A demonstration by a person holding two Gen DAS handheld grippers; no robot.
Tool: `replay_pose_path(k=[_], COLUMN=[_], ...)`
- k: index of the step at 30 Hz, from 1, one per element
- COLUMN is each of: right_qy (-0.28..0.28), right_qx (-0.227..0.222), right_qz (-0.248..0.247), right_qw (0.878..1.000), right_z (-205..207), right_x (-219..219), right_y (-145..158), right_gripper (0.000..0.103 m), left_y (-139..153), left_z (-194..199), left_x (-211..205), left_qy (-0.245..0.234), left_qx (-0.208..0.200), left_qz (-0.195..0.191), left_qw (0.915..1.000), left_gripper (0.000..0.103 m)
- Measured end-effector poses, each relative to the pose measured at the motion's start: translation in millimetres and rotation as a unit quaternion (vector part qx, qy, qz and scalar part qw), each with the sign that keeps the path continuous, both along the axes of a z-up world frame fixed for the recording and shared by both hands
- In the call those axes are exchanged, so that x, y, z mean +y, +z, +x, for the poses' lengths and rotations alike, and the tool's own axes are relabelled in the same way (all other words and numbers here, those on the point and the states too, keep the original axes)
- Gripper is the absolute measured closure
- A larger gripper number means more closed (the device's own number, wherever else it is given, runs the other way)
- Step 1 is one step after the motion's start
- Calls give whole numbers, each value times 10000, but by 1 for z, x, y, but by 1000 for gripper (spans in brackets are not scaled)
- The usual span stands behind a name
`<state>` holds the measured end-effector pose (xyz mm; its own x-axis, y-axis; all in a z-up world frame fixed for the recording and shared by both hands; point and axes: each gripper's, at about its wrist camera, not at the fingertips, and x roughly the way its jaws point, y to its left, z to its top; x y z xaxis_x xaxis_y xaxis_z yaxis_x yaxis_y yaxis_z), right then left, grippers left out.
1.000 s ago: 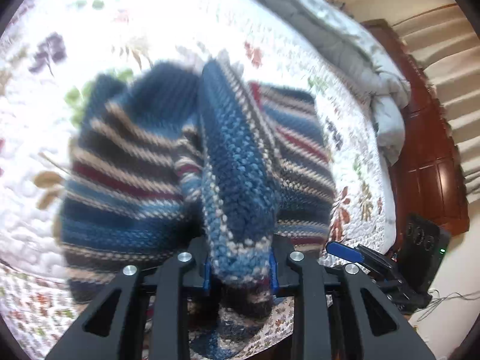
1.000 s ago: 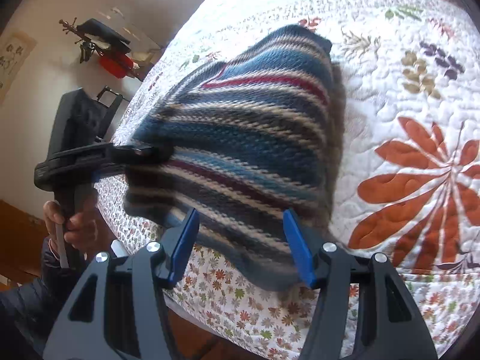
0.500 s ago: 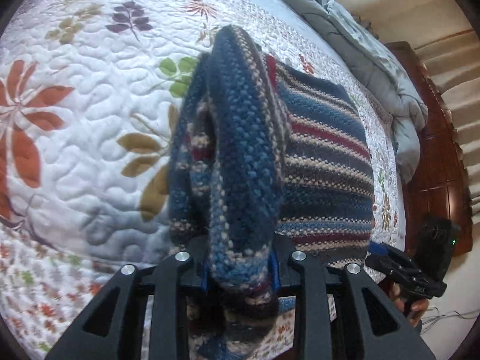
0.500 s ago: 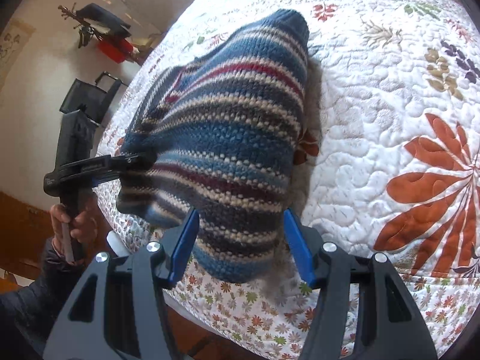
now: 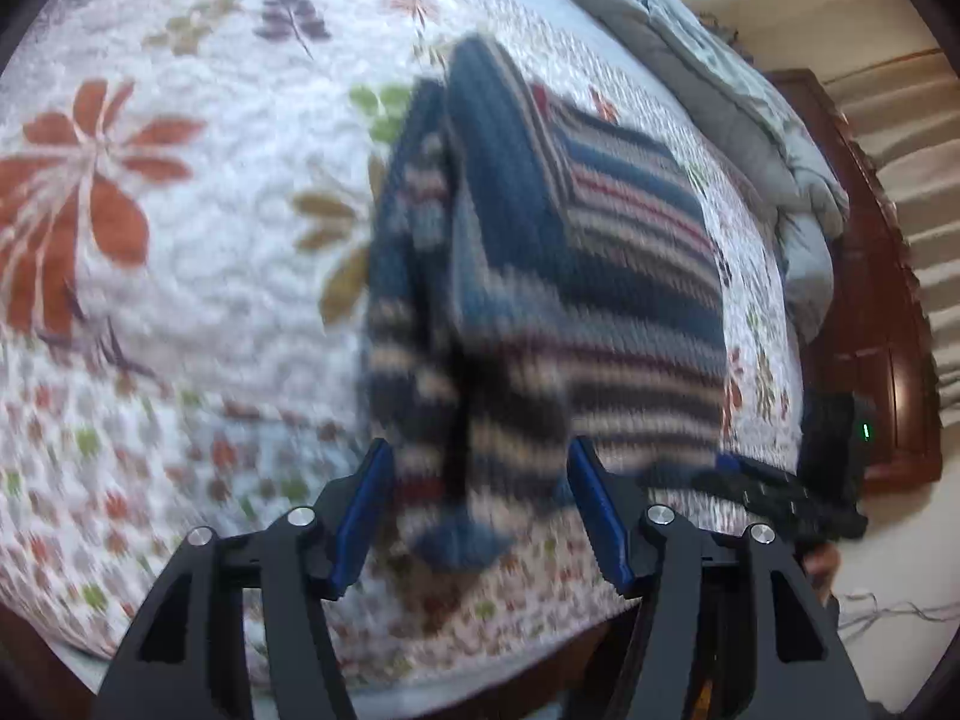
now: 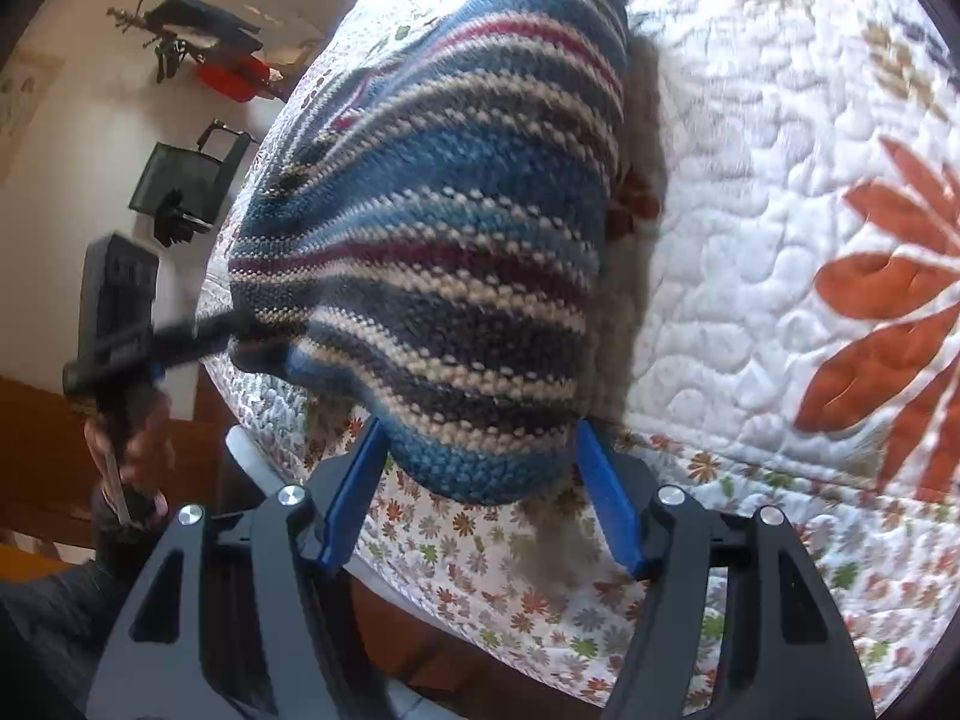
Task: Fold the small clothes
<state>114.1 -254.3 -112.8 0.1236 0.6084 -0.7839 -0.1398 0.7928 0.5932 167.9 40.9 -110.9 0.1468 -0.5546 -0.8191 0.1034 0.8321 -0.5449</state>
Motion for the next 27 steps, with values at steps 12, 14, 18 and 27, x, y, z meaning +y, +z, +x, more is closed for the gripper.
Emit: replay_pose_path(k=[12,14,18,27], right_qy=[17,73,288,294], right_qx=[70,-22,-133,56], right_qz=[-110,-187,-724,-525], right_qw=[9999,9998,9969,9982], right_z=[14,11,5,5], right_x=[12,14,27,13], right_y=[-2,6,6,-4], right_gripper=[74,77,77,59], left_y=[-17,-12,-22,-11], left_z=[0,-1,3,0], left_x=[-8,-9,-15,-29], left_qy=[142,105,-40,-279], left_qx=[-5,-129,-183,-328], left_qz=[747,963,1351,1629], left_qw=[9971,9952,9906,9857], left_gripper=[83,86,86,70])
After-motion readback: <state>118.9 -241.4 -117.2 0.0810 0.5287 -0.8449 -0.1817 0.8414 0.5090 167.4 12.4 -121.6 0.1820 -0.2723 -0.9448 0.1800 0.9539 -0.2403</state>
